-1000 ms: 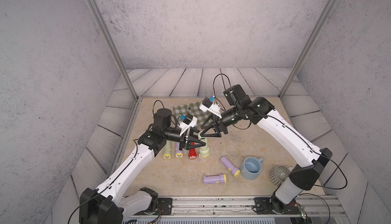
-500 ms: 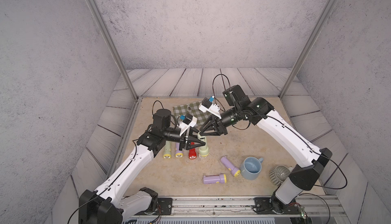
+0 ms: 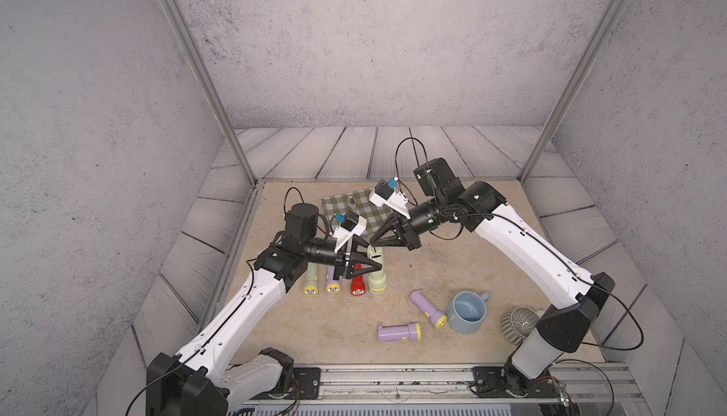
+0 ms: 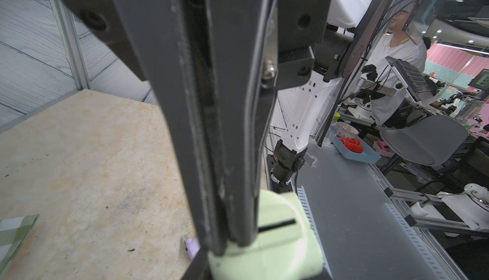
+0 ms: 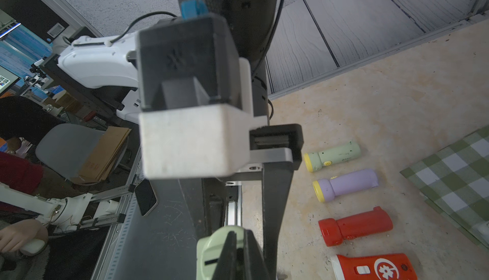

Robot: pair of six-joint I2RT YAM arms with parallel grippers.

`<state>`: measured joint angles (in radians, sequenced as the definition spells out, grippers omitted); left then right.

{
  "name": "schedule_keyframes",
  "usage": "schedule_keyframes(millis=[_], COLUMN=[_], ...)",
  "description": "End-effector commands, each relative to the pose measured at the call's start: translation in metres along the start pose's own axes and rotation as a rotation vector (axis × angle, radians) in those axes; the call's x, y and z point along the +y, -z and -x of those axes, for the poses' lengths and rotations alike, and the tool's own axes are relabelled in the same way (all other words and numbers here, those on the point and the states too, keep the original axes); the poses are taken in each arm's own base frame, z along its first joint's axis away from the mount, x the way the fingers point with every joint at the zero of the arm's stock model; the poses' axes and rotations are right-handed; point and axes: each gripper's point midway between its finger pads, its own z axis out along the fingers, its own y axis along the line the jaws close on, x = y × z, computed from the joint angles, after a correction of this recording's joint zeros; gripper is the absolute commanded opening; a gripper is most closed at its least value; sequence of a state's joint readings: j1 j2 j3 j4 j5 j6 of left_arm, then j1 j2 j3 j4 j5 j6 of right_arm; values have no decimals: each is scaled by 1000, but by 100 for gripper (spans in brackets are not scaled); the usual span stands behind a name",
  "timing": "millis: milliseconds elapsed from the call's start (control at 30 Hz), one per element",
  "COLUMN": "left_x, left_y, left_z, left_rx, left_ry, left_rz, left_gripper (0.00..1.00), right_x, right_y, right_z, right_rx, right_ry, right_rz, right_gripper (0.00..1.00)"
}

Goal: Close the plug at the bottom of the flashlight
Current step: Close the plug of the flashlight.

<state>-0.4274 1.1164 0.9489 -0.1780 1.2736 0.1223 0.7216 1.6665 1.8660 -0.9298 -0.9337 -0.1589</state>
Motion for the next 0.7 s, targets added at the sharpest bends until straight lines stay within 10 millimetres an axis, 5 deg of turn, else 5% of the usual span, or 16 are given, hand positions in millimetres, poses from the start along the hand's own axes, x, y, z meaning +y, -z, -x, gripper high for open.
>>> schedule_keyframes(millis=[0,400,667], left_x=[-28,1,19], left_y=[7,12,26], left_z=[28,29,28], left_rx=[-61,-60,-74], left_ry=[-170,-197,-307], left_rz=[-81,149,359], left_gripper=[0,0,0], right_x=[-51,-71,-61], right_y=[-2,29,45], right_z=[-29,5,19], right_rx=[77,-51,-125], right_ry=[-149,-137,-55], right_rz=[-130,-274,-332], right_gripper=[8,16,25])
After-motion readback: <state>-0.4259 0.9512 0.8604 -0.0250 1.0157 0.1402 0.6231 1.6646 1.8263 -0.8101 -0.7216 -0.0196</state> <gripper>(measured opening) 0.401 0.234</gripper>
